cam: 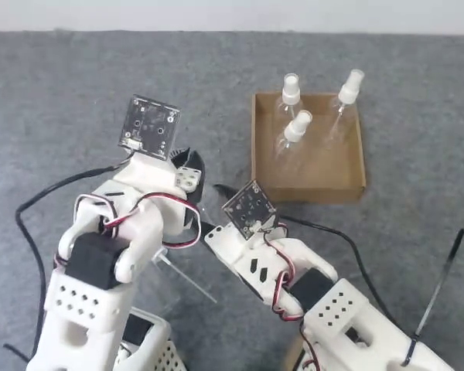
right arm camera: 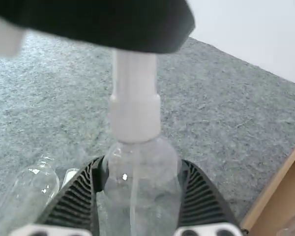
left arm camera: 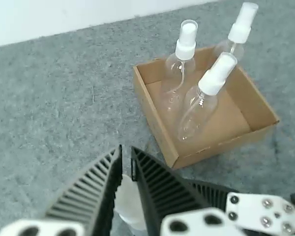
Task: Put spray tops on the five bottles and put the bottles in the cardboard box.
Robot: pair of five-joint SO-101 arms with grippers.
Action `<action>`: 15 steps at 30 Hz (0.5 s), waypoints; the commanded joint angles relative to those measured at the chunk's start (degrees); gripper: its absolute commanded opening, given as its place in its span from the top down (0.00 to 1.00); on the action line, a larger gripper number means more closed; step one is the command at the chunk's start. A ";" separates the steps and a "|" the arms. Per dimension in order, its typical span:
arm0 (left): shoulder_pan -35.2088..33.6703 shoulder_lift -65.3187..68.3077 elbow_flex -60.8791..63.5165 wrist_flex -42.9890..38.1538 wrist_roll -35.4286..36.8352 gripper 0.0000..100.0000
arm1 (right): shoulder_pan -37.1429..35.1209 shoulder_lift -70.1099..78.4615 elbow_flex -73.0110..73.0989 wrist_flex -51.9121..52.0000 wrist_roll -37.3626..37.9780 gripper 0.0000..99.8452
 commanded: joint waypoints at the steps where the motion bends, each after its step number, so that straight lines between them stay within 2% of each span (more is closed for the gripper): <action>1: -3.43 -2.11 -5.32 0.09 -2.11 0.98 | 0.84 -2.59 -1.23 -1.45 -0.88 0.99; 4: -6.77 -5.80 -9.80 0.53 -5.27 0.97 | 0.84 -2.59 -1.23 -1.45 -0.88 0.99; 8: -10.11 -12.22 -10.68 2.81 -5.98 0.97 | 0.84 -2.59 -1.23 -1.45 -0.88 0.99; 15: -8.88 -22.59 4.44 1.32 -6.24 0.97 | 3.65 -2.59 -3.16 -1.10 -0.62 0.99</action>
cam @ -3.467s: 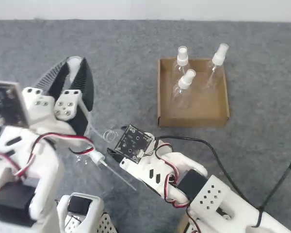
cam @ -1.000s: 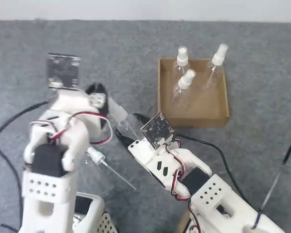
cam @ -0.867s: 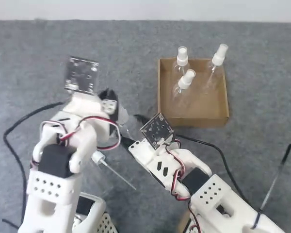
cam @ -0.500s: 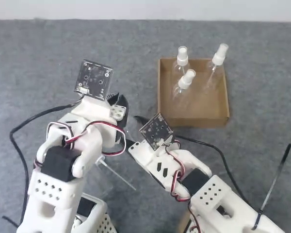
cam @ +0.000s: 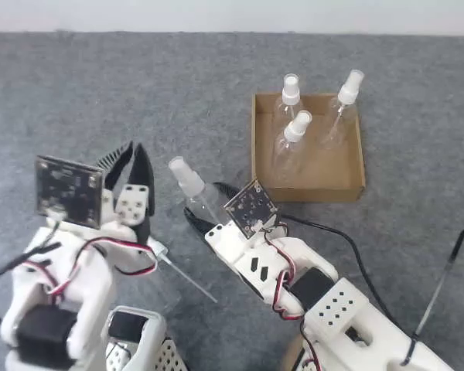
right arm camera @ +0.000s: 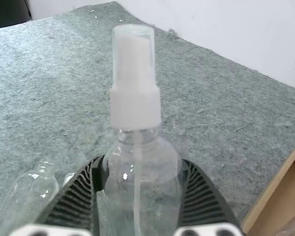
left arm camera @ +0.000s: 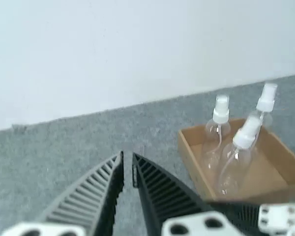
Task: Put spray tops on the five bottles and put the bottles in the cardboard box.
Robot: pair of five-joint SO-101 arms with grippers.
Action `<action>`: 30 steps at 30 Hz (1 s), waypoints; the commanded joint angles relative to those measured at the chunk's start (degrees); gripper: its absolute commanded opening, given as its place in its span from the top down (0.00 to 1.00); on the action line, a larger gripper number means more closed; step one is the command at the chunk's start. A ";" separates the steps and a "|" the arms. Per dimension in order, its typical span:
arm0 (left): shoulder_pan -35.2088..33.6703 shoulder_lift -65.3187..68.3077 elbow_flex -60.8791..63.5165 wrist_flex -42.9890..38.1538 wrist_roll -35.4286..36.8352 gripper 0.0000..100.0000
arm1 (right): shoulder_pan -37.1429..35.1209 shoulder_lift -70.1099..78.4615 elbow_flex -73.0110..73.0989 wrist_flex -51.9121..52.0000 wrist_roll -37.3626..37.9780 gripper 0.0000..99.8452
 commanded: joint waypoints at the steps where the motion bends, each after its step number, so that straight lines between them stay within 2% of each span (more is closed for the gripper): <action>1: 0.44 -4.57 8.92 -3.69 -0.44 0.97 | 4.88 -2.42 -4.40 0.04 -0.62 0.99; 4: 0.53 -7.03 18.42 -9.23 0.00 0.94 | 8.57 -1.71 -10.46 5.49 -0.79 0.99; 7: 0.44 -8.53 26.86 -14.15 2.02 0.87 | 10.33 -1.71 -16.35 10.33 -0.97 0.99; 13: 0.88 -11.08 33.80 -18.02 3.87 0.77 | 10.24 0.48 -22.59 12.97 -0.97 0.99; 19: 7.74 -15.82 38.20 -18.02 3.69 0.73 | 10.24 13.23 -31.12 12.97 -1.32 0.99; 21: 8.18 -17.49 39.60 -18.46 3.60 0.72 | 10.15 17.80 -34.99 14.46 -4.04 0.99; 24: 8.18 -18.81 41.98 -20.75 3.43 0.72 | 8.66 23.87 -41.76 20.26 -8.09 0.99; 30: 8.09 -17.41 45.23 -25.23 1.14 0.72 | 5.05 27.12 -51.78 32.57 -8.09 0.99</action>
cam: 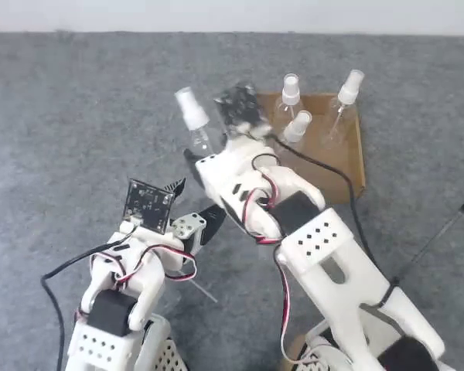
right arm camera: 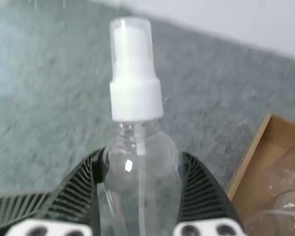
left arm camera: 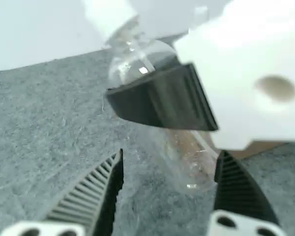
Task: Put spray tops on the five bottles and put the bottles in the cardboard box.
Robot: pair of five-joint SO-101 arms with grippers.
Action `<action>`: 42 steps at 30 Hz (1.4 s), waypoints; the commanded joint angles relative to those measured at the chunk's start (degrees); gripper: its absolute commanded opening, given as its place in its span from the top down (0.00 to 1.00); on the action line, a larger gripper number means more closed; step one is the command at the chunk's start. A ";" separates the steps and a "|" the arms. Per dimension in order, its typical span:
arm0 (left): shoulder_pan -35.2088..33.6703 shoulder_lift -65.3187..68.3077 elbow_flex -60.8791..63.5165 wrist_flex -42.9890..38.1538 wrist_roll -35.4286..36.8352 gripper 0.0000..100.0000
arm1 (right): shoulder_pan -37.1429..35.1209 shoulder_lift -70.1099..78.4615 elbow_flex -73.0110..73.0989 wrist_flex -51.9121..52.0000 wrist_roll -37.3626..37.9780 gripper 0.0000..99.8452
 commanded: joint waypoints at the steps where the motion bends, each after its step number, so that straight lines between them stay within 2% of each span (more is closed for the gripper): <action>1: 0.35 0.79 -0.22 -2.46 -0.79 0.72 | -2.51 -1.01 -10.46 9.63 0.09 0.99; 5: 0.35 1.32 -0.22 -2.46 -0.79 0.72 | -2.51 -2.95 -13.19 16.92 3.08 0.99; 11: 0.35 1.32 -0.22 -2.46 -0.79 0.72 | -2.33 -9.45 -13.10 23.25 3.08 0.99; 20: 0.35 1.23 -0.22 -2.20 -0.79 0.72 | -1.80 -13.05 -11.34 24.31 3.25 0.99; 24: 0.35 0.97 -0.04 -2.20 -0.79 0.72 | 5.14 -13.23 -11.96 24.31 4.57 0.99; 29: 0.35 0.97 0.04 -2.20 -0.79 0.72 | 20.35 -13.05 -15.38 27.38 11.16 0.99; 34: 0.53 0.97 0.04 -2.20 -0.79 0.72 | 32.75 -12.88 -15.74 29.23 13.01 0.99; 39: 0.62 0.97 0.04 -2.20 -0.79 0.72 | 36.97 -7.69 -13.54 28.09 12.48 0.99; 42: 0.62 0.97 0.04 -2.20 -0.79 0.72 | 37.58 -3.12 -12.13 22.90 12.40 0.99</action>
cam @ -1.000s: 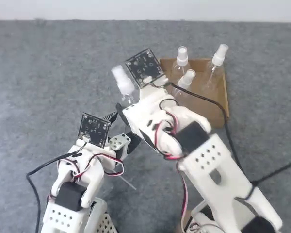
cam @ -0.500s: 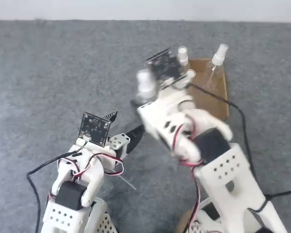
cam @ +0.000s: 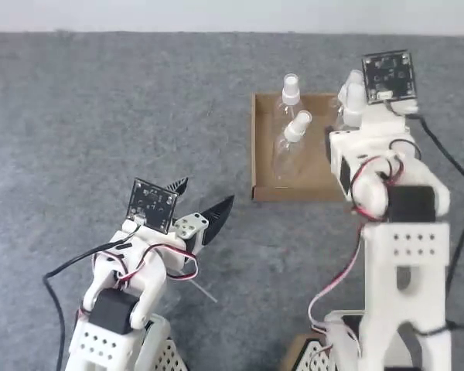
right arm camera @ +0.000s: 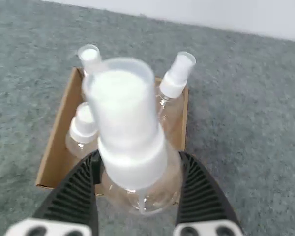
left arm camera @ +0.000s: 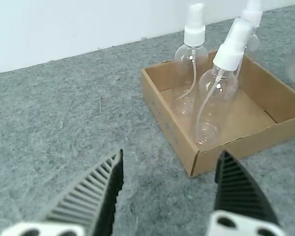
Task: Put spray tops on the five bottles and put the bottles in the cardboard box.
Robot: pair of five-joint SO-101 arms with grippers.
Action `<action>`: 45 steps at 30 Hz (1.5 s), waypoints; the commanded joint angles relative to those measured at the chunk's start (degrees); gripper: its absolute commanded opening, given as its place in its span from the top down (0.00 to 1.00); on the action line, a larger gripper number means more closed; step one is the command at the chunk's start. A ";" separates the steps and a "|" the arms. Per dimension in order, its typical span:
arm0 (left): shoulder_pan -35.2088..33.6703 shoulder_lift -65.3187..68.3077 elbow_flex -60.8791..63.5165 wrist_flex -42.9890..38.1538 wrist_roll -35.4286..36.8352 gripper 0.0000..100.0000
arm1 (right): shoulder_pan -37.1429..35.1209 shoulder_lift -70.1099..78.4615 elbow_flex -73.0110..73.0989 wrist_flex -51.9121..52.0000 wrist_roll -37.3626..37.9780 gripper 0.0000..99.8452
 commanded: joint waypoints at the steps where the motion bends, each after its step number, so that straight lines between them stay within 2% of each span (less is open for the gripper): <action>1: 0.18 -0.09 -0.40 -1.23 -0.26 0.72 | 1.63 5.93 0.62 -7.60 0.53 0.99; 5: 0.18 0.18 -0.31 -1.41 -0.26 0.72 | 0.66 11.65 1.85 -13.93 -0.35 0.99; 11: 0.26 0.09 -0.31 -1.32 -0.26 0.72 | 0.66 19.30 1.93 -20.18 -8.26 0.99; 15: 0.26 0.00 -0.31 -1.32 -0.26 0.72 | 0.66 22.20 3.52 -24.13 -8.88 0.99; 24: 0.26 -0.09 -0.31 -1.23 -0.26 0.72 | 0.75 22.99 16.62 -38.46 -8.44 0.99; 38: 0.00 -0.09 -0.31 -1.23 -0.26 0.72 | 0.31 24.40 17.23 -39.52 -8.44 0.99; 40: 0.00 -0.09 -0.31 -1.23 -0.26 0.72 | 0.31 24.57 17.23 -39.34 -8.44 0.97; 45: 0.00 -0.09 -0.31 -1.23 -0.26 0.72 | 0.31 24.57 17.23 -39.08 -8.35 0.82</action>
